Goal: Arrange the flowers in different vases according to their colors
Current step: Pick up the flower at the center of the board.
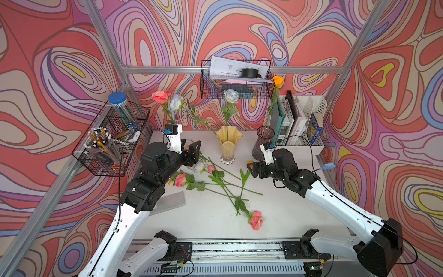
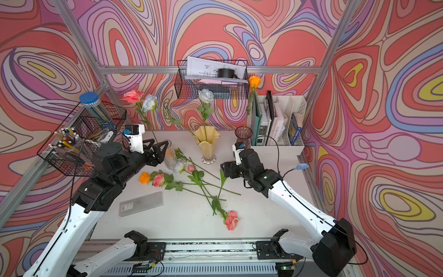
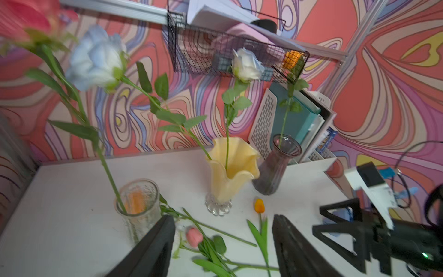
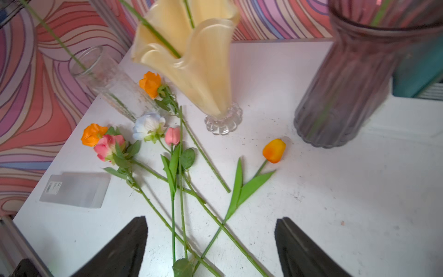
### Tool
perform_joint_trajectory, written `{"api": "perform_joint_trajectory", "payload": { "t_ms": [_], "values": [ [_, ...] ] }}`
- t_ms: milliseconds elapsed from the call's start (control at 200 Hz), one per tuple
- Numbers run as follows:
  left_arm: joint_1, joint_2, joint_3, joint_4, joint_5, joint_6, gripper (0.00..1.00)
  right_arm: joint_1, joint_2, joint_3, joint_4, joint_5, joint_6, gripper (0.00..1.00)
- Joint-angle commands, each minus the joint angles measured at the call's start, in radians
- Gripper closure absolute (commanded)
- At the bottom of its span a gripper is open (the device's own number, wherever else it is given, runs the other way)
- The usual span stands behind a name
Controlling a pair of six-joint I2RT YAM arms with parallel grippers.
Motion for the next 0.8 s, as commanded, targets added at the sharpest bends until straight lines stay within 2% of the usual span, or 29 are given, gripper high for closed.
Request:
{"api": "perform_joint_trajectory", "payload": {
  "t_ms": [0,60,125,265,371,466,551,641,796],
  "values": [
    [-0.007,-0.046,-0.089,-0.207,0.101,-0.227,0.28,-0.053,-0.006,0.000,-0.051,0.002,0.072,0.15],
    [-0.008,-0.034,-0.077,-0.365,0.061,-0.332,0.28,-0.074,-0.005,-0.014,-0.051,-0.020,0.076,0.15],
    [-0.007,-0.020,-0.066,-0.499,0.082,-0.391,0.29,-0.089,-0.002,-0.029,-0.048,-0.039,0.078,0.15],
    [-0.025,-0.091,-0.152,-0.537,0.199,-0.555,0.32,-0.093,0.009,-0.042,-0.040,-0.057,0.079,0.15],
    [-0.061,-0.134,-0.243,-0.518,0.233,-0.647,0.32,-0.094,0.014,-0.045,-0.034,-0.070,0.084,0.15],
    [-0.073,-0.138,-0.342,-0.463,0.319,-0.706,0.31,-0.094,0.015,-0.049,-0.030,-0.080,0.086,0.15],
    [-0.116,-0.122,-0.417,-0.433,0.293,-0.761,0.30,-0.094,0.012,-0.062,-0.019,-0.093,0.088,0.15],
    [-0.167,-0.091,-0.507,-0.306,0.278,-0.861,0.30,-0.095,0.014,-0.072,-0.014,-0.095,0.089,0.15],
    [-0.185,-0.017,-0.620,-0.129,0.237,-1.061,0.26,-0.094,0.008,-0.086,-0.010,-0.094,0.094,0.16]
  ]
}}
